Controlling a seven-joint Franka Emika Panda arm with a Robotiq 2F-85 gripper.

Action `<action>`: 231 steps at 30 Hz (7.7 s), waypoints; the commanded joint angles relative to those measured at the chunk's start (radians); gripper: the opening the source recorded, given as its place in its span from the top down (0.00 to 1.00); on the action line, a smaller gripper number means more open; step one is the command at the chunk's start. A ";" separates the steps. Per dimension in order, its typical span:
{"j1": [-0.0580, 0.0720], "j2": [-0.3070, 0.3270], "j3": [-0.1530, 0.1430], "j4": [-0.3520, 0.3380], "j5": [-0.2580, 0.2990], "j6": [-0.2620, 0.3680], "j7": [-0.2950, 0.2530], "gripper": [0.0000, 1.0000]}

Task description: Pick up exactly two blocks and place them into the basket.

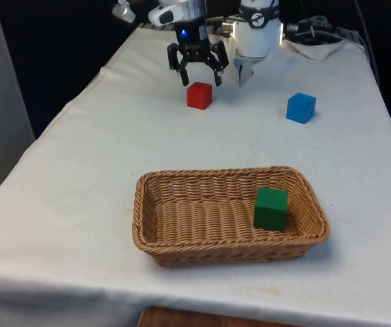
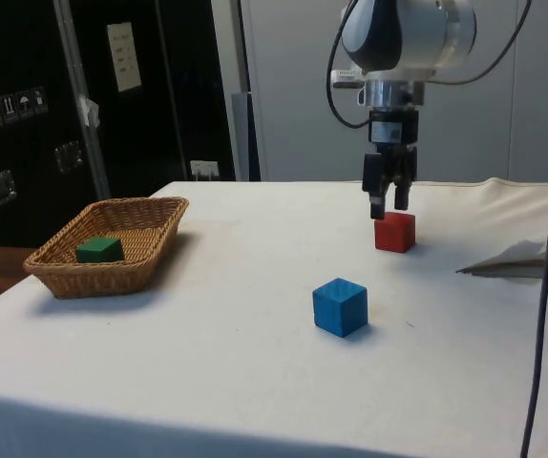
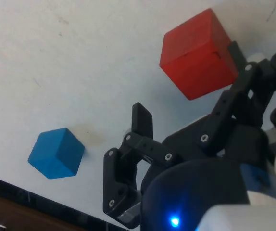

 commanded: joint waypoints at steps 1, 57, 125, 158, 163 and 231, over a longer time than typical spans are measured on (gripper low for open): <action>-0.001 0.003 0.007 -0.003 0.019 0.005 -0.005 0.00; 0.003 0.196 0.114 0.038 0.152 0.014 0.053 1.00; -0.001 0.209 0.046 0.419 0.130 -0.265 0.024 1.00; -0.016 0.367 0.059 0.621 0.203 -0.374 -0.077 1.00; -0.019 0.395 0.060 0.652 0.216 -0.386 -0.093 1.00; -0.126 0.854 0.060 1.193 0.507 -0.516 -0.207 1.00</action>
